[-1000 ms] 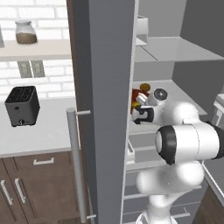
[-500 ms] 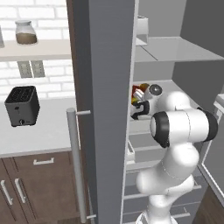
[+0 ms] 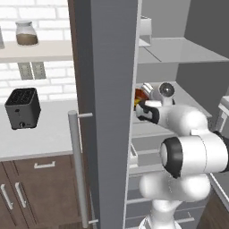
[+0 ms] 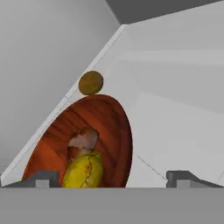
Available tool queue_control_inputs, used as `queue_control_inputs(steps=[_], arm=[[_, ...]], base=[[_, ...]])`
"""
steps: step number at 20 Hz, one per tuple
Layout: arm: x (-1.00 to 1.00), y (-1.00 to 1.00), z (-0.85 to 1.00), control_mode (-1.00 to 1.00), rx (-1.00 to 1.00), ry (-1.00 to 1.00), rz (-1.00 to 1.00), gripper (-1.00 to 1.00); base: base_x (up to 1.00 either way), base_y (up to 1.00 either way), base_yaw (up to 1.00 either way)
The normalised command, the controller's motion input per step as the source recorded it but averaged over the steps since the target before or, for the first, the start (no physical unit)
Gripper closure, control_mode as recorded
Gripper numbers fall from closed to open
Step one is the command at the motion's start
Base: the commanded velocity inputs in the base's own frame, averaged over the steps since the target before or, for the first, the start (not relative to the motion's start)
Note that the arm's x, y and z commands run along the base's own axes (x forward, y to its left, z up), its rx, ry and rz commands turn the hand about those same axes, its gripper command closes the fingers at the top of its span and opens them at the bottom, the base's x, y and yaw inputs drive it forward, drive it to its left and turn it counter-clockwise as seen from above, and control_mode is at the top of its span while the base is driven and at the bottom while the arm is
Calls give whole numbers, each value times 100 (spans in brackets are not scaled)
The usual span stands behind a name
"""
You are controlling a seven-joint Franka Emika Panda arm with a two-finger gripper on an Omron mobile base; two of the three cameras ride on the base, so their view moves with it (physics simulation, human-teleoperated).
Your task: Pick the chicken drumstick and lemon from their plates and place them in the bowl. Then put the bowl in the fridge.
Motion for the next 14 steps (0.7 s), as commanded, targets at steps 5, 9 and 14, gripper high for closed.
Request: queue_control_inputs(steps=[5, 9, 14], arm=[[-100, -15, 100, -100, 0, -18, -5, -100], [-100, -22, 100, -100, 2, -4, -6, -100], [-100, -19, 100, -100, 3, 0, -7, -100]], base=[[0, 0, 0], [0, 0, 0], [0, 0, 0]])
